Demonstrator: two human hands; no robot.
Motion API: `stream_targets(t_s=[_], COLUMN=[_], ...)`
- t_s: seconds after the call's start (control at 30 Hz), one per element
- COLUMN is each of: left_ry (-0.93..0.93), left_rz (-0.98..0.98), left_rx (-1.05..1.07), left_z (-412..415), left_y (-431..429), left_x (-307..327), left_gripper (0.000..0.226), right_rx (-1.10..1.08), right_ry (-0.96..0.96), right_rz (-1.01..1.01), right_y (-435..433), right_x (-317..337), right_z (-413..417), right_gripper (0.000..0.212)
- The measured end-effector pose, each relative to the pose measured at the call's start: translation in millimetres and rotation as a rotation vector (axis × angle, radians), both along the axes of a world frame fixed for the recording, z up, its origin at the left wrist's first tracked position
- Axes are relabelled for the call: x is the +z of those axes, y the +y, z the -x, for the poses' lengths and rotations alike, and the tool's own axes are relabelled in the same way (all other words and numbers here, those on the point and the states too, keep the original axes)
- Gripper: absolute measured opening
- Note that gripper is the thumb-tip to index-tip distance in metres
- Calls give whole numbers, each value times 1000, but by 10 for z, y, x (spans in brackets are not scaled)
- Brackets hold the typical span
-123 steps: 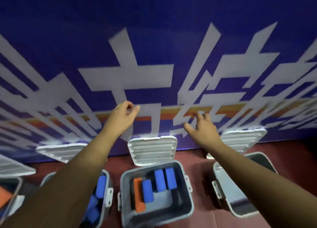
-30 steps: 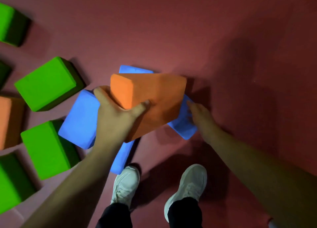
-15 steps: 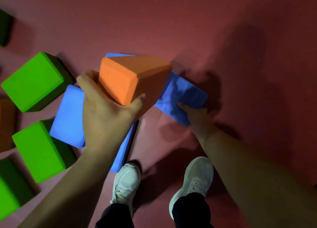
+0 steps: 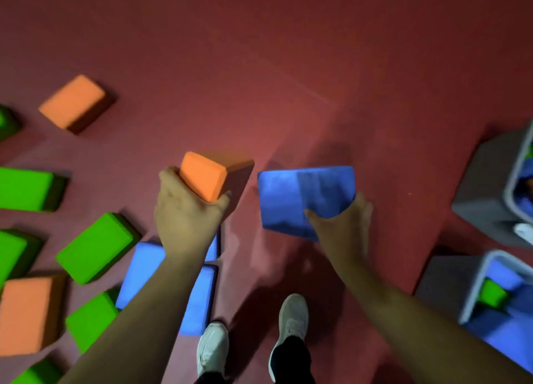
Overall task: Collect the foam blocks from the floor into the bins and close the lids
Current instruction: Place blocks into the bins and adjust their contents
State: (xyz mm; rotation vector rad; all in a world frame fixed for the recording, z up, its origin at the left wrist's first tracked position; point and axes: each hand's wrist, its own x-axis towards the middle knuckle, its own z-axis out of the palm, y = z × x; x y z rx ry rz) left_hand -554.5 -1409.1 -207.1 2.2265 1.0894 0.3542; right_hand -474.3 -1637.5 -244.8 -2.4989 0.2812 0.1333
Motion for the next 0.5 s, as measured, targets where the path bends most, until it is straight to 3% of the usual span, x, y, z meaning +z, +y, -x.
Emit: stream_targets(t_s=[0.27,0.5], left_ry=[-137,-231], left_rz=[-94,-76], left_rx=[-357,-505], left_z=[-138,74], left_y=[-147,-755], left_x=[2522,4035], left_gripper=[73,77], right_rx=[-174,-410], right_ry=[-237,-389], right_rz=[-18,-28], right_y=[-526,-1051], right_x=[2874,4356], right_z=[466,1333], right_gripper=[95,100])
